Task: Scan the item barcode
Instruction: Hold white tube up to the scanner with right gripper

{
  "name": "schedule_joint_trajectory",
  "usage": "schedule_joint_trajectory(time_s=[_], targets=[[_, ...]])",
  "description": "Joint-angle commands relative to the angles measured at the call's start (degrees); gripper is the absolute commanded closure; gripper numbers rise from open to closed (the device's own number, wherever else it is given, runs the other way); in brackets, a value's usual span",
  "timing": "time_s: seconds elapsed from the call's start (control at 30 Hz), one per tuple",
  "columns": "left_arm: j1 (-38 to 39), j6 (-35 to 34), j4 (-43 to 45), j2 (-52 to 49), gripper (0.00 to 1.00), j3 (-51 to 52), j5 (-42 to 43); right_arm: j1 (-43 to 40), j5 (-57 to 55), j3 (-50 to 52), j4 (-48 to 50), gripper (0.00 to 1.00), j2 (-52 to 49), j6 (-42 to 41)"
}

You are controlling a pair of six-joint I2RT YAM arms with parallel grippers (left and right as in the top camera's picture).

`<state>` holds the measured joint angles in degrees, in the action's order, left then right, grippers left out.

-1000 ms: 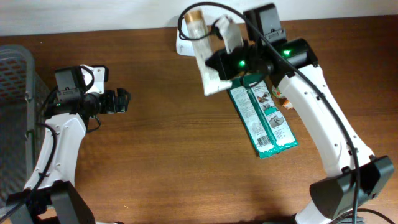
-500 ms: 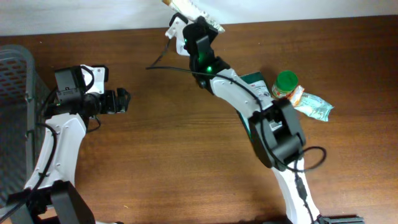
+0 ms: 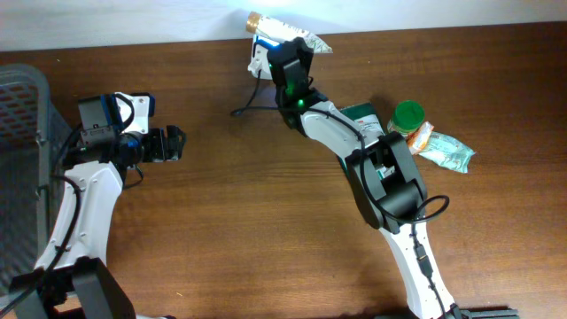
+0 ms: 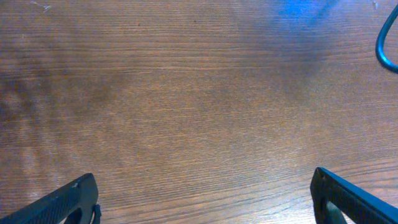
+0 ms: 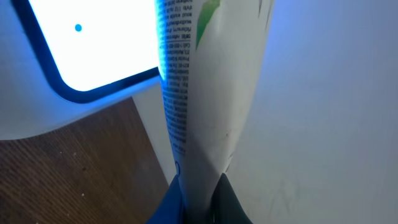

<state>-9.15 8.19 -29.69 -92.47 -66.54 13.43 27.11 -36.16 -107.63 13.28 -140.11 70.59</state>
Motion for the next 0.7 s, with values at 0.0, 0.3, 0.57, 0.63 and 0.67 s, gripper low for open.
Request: schedule_joint_trajectory(time_s=[0.0, 0.3, 0.57, 0.63, 0.67], targets=[[-0.1, 1.1, 0.1, 0.1, 0.01, -0.3, 0.2, 0.7, -0.3, -1.8, 0.9, 0.96, 0.8, 0.6], [-0.1, 1.1, 0.1, 0.1, 0.01, -0.3, 0.2, 1.4, -0.5, -1.8, 0.8, 0.96, 2.3, -0.9], [-0.1, 1.1, 0.1, 0.1, 0.01, -0.3, 0.2, 1.0, 9.1, -1.8, -24.0, 0.96, 21.4, -30.6], [-0.1, 1.1, 0.1, 0.1, 0.01, -0.3, 0.2, 0.9, 12.5, -1.8, -36.2, 0.96, 27.7, -44.7], [-0.1, 1.1, 0.1, 0.1, 0.01, -0.3, 0.2, 0.9, 13.6, -1.8, -42.0, 0.96, 29.9, -52.0]])
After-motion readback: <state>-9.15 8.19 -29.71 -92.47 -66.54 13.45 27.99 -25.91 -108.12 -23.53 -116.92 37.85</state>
